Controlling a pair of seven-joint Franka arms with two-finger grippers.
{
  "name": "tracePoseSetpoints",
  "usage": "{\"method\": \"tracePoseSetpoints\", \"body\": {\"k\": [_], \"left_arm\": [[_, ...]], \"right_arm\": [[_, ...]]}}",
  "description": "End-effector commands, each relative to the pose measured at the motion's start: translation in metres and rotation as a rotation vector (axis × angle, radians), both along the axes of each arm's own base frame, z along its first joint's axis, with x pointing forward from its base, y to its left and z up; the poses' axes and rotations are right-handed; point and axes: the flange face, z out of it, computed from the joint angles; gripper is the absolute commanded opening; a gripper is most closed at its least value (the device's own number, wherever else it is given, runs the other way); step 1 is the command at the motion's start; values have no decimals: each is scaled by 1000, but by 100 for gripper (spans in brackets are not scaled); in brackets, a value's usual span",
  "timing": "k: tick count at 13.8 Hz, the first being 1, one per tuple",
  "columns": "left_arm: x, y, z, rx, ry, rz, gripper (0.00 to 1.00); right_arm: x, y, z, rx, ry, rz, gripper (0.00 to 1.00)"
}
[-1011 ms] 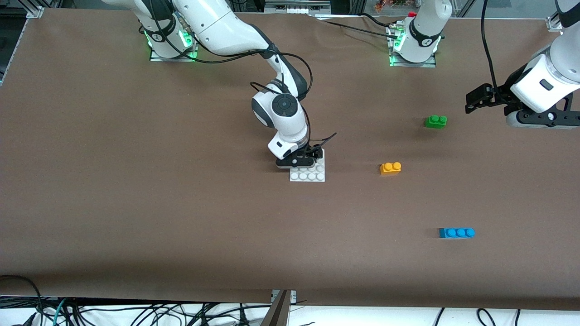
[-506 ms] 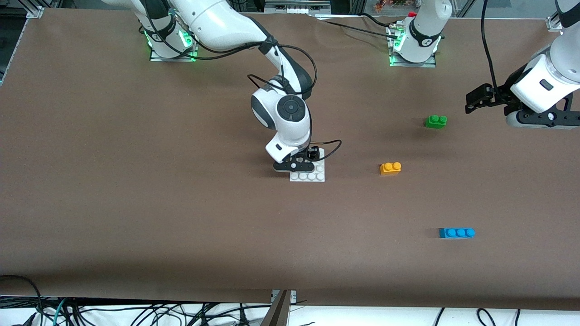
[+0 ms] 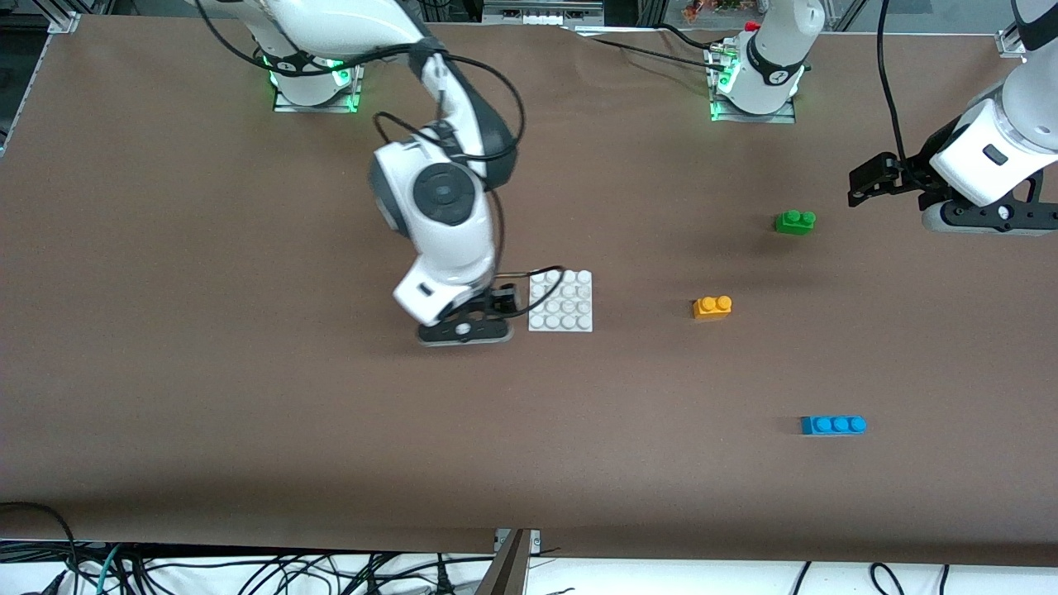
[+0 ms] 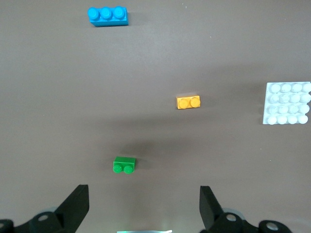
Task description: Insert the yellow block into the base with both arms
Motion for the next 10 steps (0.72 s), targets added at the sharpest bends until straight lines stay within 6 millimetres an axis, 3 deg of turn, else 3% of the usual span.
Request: {"method": "tracePoseSetpoints", "body": {"k": [1, 3, 6, 8, 10], "left_arm": [[3, 1, -1, -14, 19, -6, 100], [4, -2, -4, -15, 25, -9, 100], [6, -4, -11, -21, 39, -15, 100], [15, -12, -26, -21, 58, -23, 100], [22, -24, -45, -33, 85, -40, 100]], "right_arm": [[23, -72, 41, 2, 27, 32, 100], [39, -115, 58, 6, 22, 26, 100], [47, -161, 67, -11, 67, -24, 100], [48, -183, 87, -10, 56, -43, 100], [51, -226, 111, 9, 46, -100, 100]]}}
